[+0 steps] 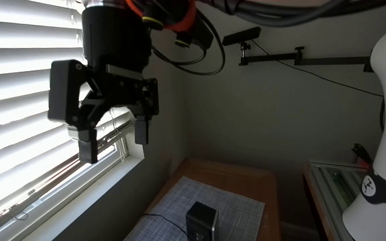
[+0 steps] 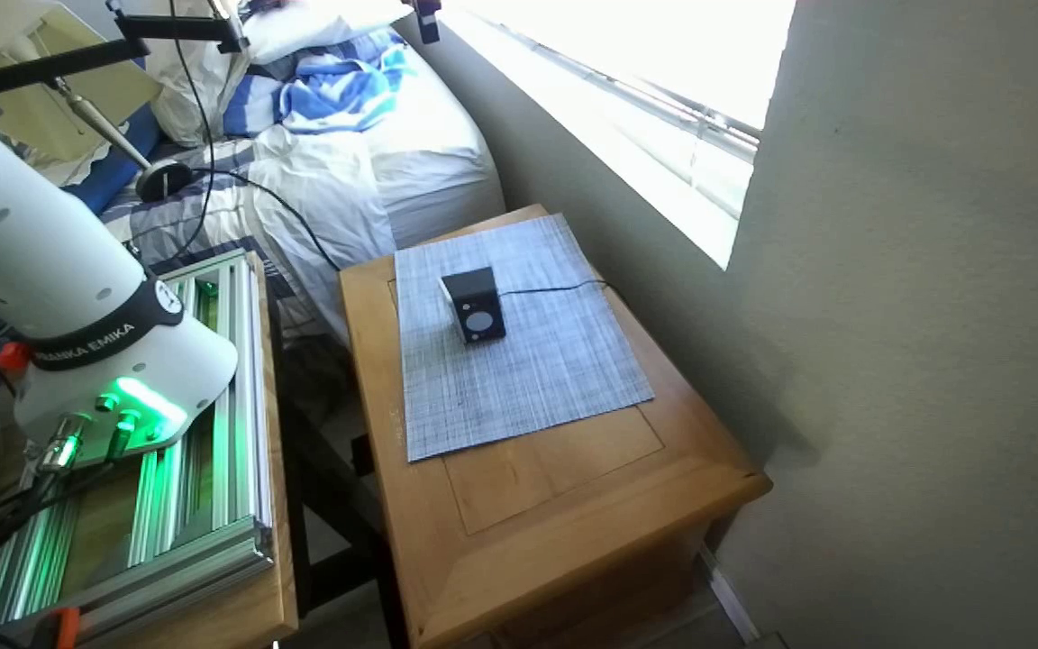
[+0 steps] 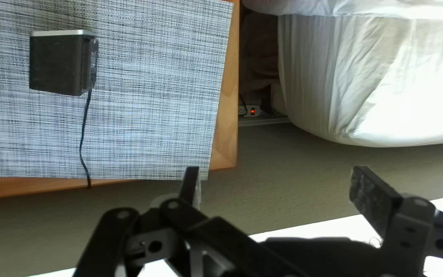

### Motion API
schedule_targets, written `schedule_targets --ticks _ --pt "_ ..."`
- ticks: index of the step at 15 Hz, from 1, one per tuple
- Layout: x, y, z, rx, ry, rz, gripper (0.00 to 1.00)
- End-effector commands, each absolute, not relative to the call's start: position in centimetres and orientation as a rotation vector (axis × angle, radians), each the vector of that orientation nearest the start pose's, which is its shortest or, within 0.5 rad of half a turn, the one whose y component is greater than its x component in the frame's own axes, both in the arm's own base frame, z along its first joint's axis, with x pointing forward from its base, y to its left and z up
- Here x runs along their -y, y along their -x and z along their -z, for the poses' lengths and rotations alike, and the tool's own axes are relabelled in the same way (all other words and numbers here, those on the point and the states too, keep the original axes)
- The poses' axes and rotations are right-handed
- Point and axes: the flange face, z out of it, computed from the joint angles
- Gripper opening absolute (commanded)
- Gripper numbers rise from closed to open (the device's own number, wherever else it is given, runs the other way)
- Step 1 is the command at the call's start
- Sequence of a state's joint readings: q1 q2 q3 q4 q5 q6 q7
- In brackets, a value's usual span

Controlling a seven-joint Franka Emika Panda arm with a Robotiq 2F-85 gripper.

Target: Flip the black object on the table

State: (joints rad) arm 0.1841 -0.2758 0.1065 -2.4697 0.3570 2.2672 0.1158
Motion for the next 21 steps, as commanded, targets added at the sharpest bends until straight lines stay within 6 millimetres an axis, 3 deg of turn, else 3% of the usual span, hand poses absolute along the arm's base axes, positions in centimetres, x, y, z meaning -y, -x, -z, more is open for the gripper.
schedule_targets --ticks 1,5,9,14,15,17,21 --pt "-8.8 -44.4 -37.2 -0.326 2.91 -0.017 1.0" --pt "-0.5 -43.7 -32.6 -0.638 2.871 -0.133 1.0" --pt "4.7 -42.5 -28.3 -0.951 2.777 -0.242 1.0" --pt "6.6 -40.9 -23.1 -1.315 2.664 -0.324 1.0" --pt "6.2 -41.2 -24.8 -1.177 2.715 -0.31 1.0" --pt "6.4 -40.8 -23.4 -1.249 2.697 -0.337 1.0" --pt "6.4 -40.8 -23.1 -1.277 2.689 -0.344 1.0"
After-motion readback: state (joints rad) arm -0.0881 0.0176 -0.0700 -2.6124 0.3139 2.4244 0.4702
